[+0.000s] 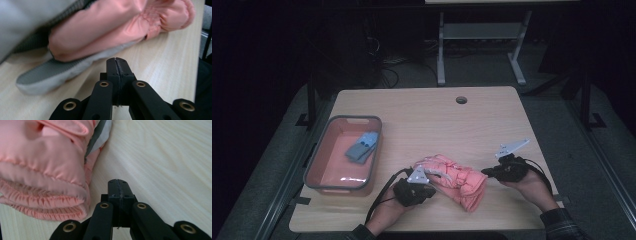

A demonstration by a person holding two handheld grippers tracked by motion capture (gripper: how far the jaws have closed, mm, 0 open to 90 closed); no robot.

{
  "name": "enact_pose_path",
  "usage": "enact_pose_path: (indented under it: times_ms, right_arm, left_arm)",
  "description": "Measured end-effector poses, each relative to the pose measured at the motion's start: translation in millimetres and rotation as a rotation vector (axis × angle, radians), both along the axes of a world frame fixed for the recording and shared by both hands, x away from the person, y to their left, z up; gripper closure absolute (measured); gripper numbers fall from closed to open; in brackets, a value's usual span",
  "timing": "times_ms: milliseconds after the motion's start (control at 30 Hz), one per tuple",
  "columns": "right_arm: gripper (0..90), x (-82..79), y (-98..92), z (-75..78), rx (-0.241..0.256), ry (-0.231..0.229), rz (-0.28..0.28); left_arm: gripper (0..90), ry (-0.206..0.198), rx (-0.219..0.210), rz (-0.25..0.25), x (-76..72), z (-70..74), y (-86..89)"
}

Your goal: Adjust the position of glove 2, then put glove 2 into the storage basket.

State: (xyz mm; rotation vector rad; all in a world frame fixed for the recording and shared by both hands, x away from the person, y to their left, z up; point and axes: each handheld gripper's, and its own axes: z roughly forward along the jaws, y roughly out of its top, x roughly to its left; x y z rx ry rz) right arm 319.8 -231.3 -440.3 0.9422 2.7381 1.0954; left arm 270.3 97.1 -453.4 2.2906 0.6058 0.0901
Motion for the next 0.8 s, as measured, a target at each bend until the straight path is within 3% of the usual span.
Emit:
enact_pose_path:
  times_ms: [333,800]
  right_arm:
    - [89.7,-9.5,4.6,-7.1,0.024,0.019,0.063]
    - [89.8,-15.0,17.7,-9.5,0.065,0.031,0.127]
  left_arm:
    - [89.5,-0.008,0.033,0.014,14.7,-0.4,-8.5]
    - [89.5,-0.009,0.037,0.062,37.6,1.7,-0.6]
